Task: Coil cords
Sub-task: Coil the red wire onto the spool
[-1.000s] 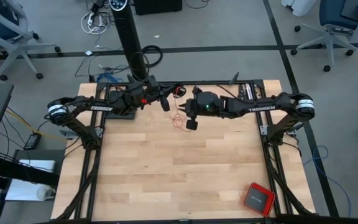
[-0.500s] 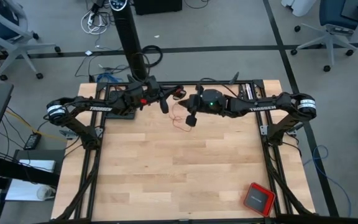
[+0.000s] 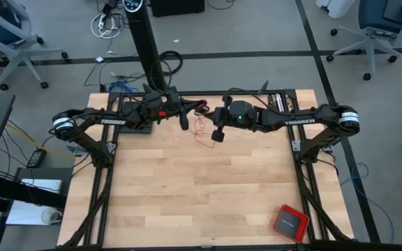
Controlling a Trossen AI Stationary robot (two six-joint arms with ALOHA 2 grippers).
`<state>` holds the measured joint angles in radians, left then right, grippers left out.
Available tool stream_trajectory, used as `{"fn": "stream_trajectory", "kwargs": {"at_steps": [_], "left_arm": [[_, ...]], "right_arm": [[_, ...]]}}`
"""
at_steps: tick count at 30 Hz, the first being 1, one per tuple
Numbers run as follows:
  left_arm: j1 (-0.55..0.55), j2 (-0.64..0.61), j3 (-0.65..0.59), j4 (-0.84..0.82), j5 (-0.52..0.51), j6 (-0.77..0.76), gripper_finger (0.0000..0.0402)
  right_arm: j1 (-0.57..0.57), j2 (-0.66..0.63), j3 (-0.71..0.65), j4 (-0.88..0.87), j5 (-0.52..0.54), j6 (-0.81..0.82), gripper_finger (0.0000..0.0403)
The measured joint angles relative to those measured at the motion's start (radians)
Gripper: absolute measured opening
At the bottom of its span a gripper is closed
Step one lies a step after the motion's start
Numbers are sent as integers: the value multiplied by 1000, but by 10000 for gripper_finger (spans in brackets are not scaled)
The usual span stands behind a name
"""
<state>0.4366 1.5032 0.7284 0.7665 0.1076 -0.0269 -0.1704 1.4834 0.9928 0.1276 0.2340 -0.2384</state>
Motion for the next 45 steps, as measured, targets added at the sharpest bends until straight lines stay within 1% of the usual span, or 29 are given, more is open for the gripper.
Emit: {"fn": "stream_trajectory", "kwargs": {"at_steps": [5,11,15,21,28,30,32,34,36,38,41,45], "left_arm": [[0,0,0,-25,3,29,6],[0,0,0,-100,67,165,6],[0,0,0,-136,78,226,6],[0,1,0,-136,80,231,6],[-16,1,0,-87,68,180,6],[-20,1,0,-90,61,184,6],[-20,1,0,-107,59,203,6],[-20,1,0,-134,50,211,6],[-20,1,0,-150,48,218,6],[-20,1,0,-152,48,224,6],[-20,1,0,-157,50,225,6],[-20,1,0,-155,87,225,6]], "right_arm": [[1,0,0,-3,9,-50,12],[-3,0,0,-2,12,-70,32],[-4,0,0,-2,24,-71,42],[-9,-5,0,0,27,-80,42],[-22,8,0,82,-67,-71,38],[-22,9,0,77,-59,-70,38],[-14,-8,0,63,-27,-58,38],[-10,-36,0,44,-20,-12,38],[-10,-55,1,-3,-53,53,38],[-16,-61,-7,-44,-111,91,37],[-39,-62,-52,-24,-199,146,36],[-78,-44,-159,39,-265,198,36]]}}
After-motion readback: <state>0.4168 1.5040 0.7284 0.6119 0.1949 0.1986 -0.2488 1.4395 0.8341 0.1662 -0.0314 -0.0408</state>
